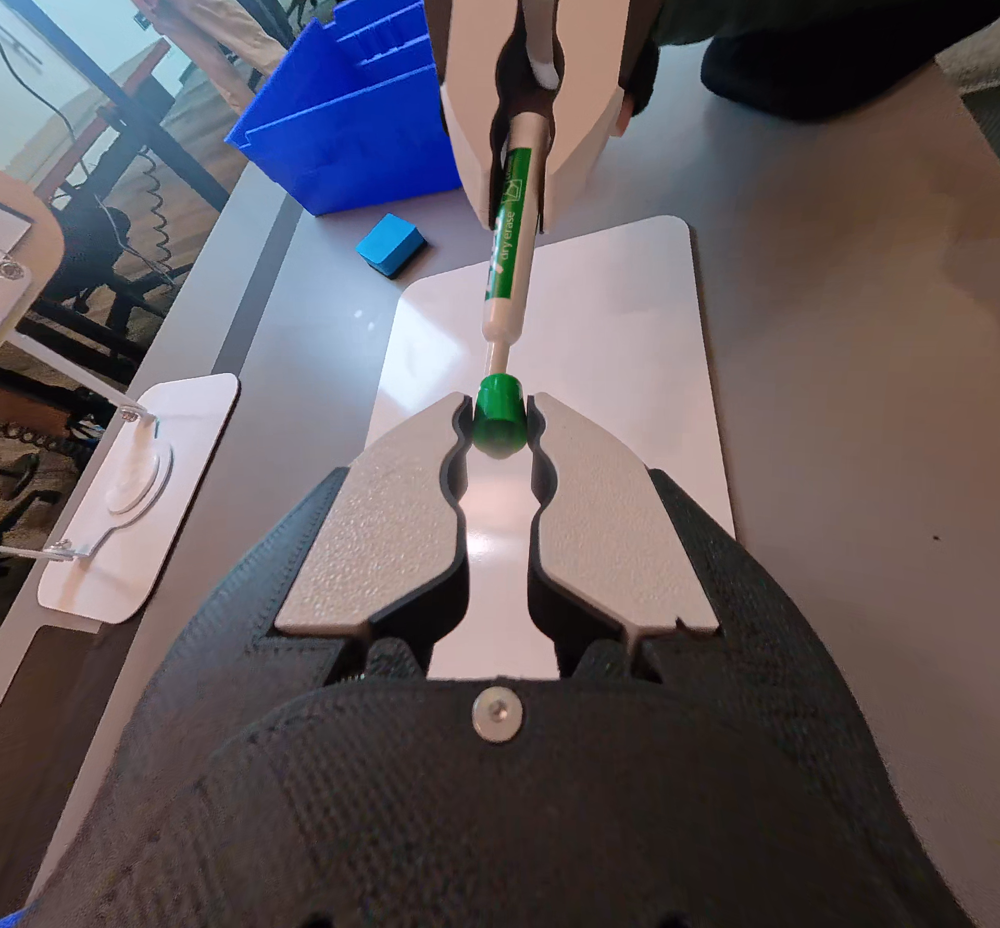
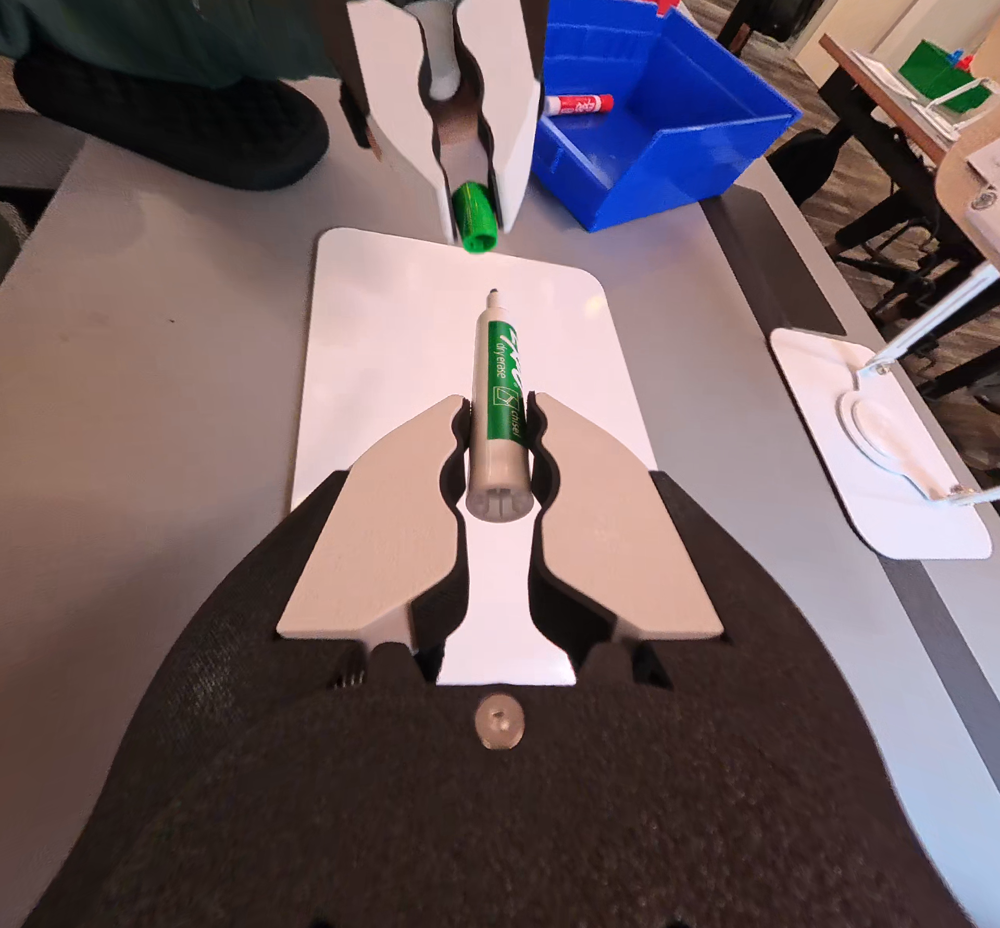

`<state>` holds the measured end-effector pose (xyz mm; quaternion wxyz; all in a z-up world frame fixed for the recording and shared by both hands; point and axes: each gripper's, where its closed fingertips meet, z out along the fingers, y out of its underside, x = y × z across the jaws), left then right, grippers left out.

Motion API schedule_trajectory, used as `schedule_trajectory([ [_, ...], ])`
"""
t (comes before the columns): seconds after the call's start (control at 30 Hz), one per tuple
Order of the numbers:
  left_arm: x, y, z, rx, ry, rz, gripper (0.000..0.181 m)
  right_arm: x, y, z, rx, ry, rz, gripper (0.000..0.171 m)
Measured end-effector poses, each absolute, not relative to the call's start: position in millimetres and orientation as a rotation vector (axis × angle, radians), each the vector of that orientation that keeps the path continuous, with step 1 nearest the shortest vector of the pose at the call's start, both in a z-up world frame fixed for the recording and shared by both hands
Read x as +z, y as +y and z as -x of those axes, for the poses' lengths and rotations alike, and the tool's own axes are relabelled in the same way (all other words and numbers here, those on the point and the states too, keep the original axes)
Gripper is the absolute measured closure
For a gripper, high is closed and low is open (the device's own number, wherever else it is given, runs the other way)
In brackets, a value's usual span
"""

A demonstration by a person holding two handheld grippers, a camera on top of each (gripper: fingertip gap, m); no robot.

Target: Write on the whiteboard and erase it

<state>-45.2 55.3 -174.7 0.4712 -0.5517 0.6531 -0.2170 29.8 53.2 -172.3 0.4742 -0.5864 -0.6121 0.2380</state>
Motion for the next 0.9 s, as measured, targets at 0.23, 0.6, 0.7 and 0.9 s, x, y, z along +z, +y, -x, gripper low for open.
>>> schedule_trajectory([
  [0.23, -184.2, 50.2, 37.6, -0.493, 1.646, 1.344, 0.162, -175.1, 44.2, -19.8, 0.559, -1.549, 1.426, 0.151],
  [0.6, -186.7, 47.2, 33.7, -0.489, 1.660, 1.338, 0.162, -175.7, 41.8, -12.0, 0.543, -1.549, 1.425, 0.151],
  [0.7, -187.2, 47.0, 33.9, -0.492, 1.660, 1.339, 0.162, -177.6, 41.3, -9.4, 0.516, -1.557, 1.435, 0.151],
  [0.9, -171.3, 54.9, 42.3, -0.521, 1.579, 1.339, 0.162, -178.3, 41.8, -12.3, 0.473, -1.568, 1.474, 0.151],
])
